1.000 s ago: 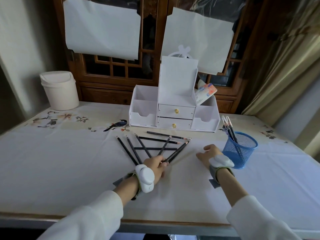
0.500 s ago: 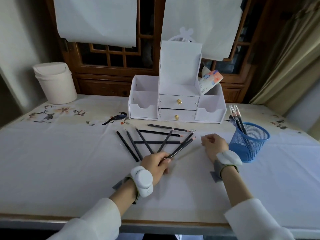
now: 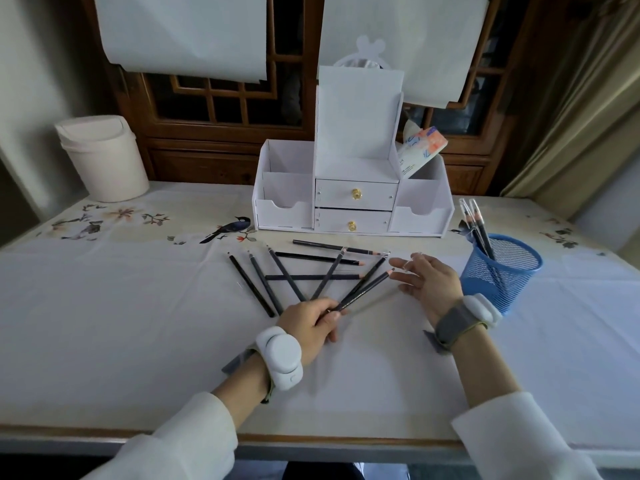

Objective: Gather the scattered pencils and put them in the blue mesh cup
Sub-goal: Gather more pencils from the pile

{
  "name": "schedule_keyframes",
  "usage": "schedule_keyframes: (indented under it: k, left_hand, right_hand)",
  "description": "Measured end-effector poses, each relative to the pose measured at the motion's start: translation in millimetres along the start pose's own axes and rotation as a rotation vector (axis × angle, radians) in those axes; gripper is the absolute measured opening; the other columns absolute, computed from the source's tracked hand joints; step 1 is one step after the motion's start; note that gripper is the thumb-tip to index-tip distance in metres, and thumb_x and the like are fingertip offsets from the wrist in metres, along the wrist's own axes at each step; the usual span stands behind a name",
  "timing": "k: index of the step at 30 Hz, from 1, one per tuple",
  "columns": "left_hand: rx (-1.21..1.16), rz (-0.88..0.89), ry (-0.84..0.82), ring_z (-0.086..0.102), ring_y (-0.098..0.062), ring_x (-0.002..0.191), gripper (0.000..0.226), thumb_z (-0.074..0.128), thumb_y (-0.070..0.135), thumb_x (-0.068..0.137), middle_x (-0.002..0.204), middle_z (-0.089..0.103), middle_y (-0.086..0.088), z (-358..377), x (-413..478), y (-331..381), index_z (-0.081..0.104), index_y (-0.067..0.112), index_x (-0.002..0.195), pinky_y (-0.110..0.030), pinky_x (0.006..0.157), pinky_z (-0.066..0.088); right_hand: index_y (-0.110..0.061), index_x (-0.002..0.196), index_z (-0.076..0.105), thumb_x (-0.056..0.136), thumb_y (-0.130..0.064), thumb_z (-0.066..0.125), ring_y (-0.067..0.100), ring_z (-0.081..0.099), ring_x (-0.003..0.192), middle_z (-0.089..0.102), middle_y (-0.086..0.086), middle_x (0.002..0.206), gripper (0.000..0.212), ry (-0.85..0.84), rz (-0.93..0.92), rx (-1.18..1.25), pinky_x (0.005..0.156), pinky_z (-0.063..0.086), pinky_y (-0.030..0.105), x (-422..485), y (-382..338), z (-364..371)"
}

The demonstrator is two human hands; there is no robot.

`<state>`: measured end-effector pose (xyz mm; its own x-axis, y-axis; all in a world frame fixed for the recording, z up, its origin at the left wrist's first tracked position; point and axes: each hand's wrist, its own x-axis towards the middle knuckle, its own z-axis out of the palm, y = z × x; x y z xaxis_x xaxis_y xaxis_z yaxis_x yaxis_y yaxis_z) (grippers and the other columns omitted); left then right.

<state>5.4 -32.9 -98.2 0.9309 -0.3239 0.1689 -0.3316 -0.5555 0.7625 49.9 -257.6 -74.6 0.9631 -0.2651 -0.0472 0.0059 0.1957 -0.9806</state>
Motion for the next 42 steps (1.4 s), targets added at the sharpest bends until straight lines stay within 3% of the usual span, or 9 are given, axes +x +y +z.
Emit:
schedule_keyframes:
  k: [4,8,12,15,25,29,33,38,42]
  left_hand:
    - [-0.012,-0.005,-0.006,0.054,0.011,0.05,0.019,0.047,0.022,0.094,0.05,0.061,0.023,0,0,-1,0.065,0.027,0.1,0.0,0.054,0.038]
    - [-0.007,0.008,-0.006,0.056,0.011,0.052,0.019,0.047,0.024,0.094,0.052,0.061,0.03,0,-1,-2,0.064,0.03,0.1,0.001,0.055,0.038]
    - [-0.013,0.015,0.002,0.056,0.011,0.051,0.019,0.047,0.024,0.094,0.051,0.061,0.026,0,-2,-3,0.064,0.029,0.1,0.001,0.053,0.038]
    - [-0.012,0.023,0.007,0.055,0.011,0.051,0.019,0.047,0.024,0.094,0.051,0.061,0.022,-1,-1,-2,0.064,0.028,0.1,0.001,0.054,0.038]
    - [-0.025,0.03,0.002,0.055,0.011,0.048,0.019,0.046,0.023,0.094,0.054,0.061,0.031,0,-1,-3,0.064,0.029,0.1,0.0,0.051,0.037]
    - [-0.033,0.027,0.005,0.055,0.01,0.049,0.02,0.046,0.023,0.095,0.053,0.062,0.027,1,-1,-4,0.064,0.027,0.101,0.0,0.052,0.039]
    - [-0.023,0.025,0.01,0.055,0.01,0.05,0.02,0.047,0.022,0.095,0.053,0.061,0.017,0,-1,-3,0.065,0.025,0.103,-0.001,0.053,0.039]
    - [0.0,0.021,0.015,0.055,0.01,0.05,0.02,0.047,0.022,0.095,0.056,0.061,0.016,0,-1,-3,0.065,0.023,0.103,-0.003,0.055,0.04]
    - [0.011,0.012,0.012,0.056,0.009,0.052,0.02,0.046,0.023,0.095,0.057,0.062,0.016,0,-1,-3,0.064,0.023,0.103,-0.007,0.059,0.042]
  right_hand:
    - [-0.009,0.081,0.054,0.097,-0.021,0.044,0.018,0.069,0.067,0.073,0.007,0.094,0.022,-0.064,0.005,0.0,0.06,0.05,0.029,-2,0,2]
    - [-0.012,0.079,0.053,0.097,-0.019,0.044,0.017,0.069,0.063,0.076,0.002,0.084,0.021,-0.119,0.011,-0.001,0.061,0.05,0.029,-6,0,6]
    - [-0.014,0.079,0.051,0.097,-0.019,0.043,0.019,0.069,0.064,0.077,0.001,0.081,0.021,-0.151,0.024,-0.008,0.06,0.049,0.029,-10,0,10]
    - [-0.014,0.081,0.05,0.098,-0.019,0.042,0.02,0.07,0.065,0.076,0.002,0.082,0.019,-0.156,0.03,-0.008,0.06,0.049,0.03,-12,-1,11]
    - [-0.013,0.083,0.05,0.099,-0.017,0.038,0.027,0.068,0.07,0.075,0.004,0.084,0.02,-0.091,0.041,0.039,0.058,0.044,0.03,-16,-2,13]
    - [-0.014,0.081,0.05,0.099,-0.017,0.037,0.029,0.066,0.073,0.072,0.008,0.089,0.022,-0.073,0.034,0.071,0.059,0.043,0.031,-18,-6,14]
    - [-0.015,0.08,0.049,0.099,-0.016,0.036,0.021,0.069,0.065,0.075,0.003,0.081,0.023,-0.149,0.035,0.045,0.057,0.042,0.029,-23,-7,17]
    - [-0.014,0.078,0.048,0.099,-0.016,0.038,0.027,0.067,0.072,0.074,0.007,0.085,0.024,-0.186,0.044,0.026,0.056,0.042,0.029,-24,-7,19]
    - [-0.014,0.077,0.053,0.097,-0.015,0.043,0.02,0.064,0.068,0.072,0.006,0.084,0.022,-0.178,0.049,0.019,0.056,0.045,0.027,-20,-3,16]
